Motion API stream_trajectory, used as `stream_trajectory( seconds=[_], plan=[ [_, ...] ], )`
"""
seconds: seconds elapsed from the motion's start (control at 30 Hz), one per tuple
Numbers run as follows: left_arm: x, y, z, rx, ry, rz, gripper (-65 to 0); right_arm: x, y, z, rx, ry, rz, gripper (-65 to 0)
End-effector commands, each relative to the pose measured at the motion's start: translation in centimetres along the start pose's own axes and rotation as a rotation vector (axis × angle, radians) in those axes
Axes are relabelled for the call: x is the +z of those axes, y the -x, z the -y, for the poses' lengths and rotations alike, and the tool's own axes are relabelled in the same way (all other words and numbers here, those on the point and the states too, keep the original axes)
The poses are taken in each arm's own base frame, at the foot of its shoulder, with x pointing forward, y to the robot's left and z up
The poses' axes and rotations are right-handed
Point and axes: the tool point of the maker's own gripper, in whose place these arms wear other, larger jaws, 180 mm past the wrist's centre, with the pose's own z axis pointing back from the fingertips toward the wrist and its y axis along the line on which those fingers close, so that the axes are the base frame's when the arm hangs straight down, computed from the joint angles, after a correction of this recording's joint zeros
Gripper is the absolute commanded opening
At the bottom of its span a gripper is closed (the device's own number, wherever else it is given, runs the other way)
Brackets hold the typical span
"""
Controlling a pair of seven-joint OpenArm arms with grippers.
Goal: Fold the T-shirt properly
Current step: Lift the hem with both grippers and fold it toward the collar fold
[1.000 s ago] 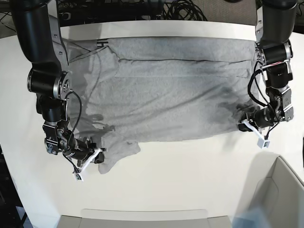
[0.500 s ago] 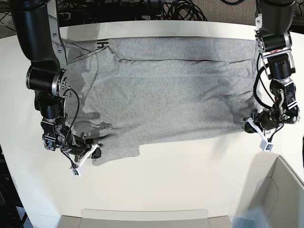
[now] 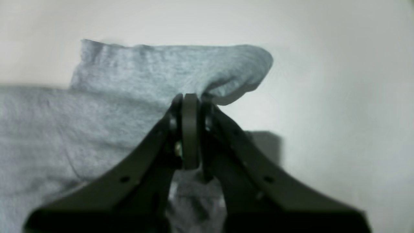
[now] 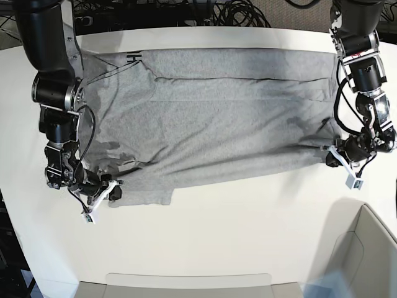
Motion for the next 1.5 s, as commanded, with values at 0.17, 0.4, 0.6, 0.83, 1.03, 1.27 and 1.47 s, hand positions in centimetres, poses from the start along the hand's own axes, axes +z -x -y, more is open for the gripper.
stream_trajectory(
  seconds=[0.17, 0.4, 0.6, 0.83, 1.03, 1.27, 1.47],
  plan=[
    [1.1, -2.9, -0.8, -0.017, -0.018, 0.067, -65.0, 4.4, -7.3, -3.6, 0.262, 0.062, 0.146, -65.0],
    [1.1, -2.8, -0.8, -0.018, -0.017, 0.065, -65.0, 6.9, -6.5, -4.7, 0.352, 0.127, 0.102, -65.0],
    [1.0, -2.5, -0.8, -0.018, -0.018, 0.060, -65.0, 7.8, -4.1, -5.4, 0.378, 0.142, 0.097, -65.0],
    [1.0, -1.0, -0.8, -0.021, -0.020, 0.012, -65.0, 8.7, -2.8, -5.5, 0.397, 0.166, 0.054, -65.0],
    [2.0, -1.0, -0.4, -0.069, -0.037, -0.009, -65.0, 10.1, -2.0, -5.1, 0.399, 0.208, 0.029, -65.0],
    [2.4, 0.5, 0.0, -0.101, -0.043, -0.030, -65.0, 10.9, -0.8, -4.5, 0.367, 0.233, 0.012, -65.0],
    [2.3, 2.2, 0.0, -0.097, -0.042, -0.061, -65.0, 11.0, 0.1, -4.9, 0.369, 0.230, 0.006, -65.0]
  ],
)
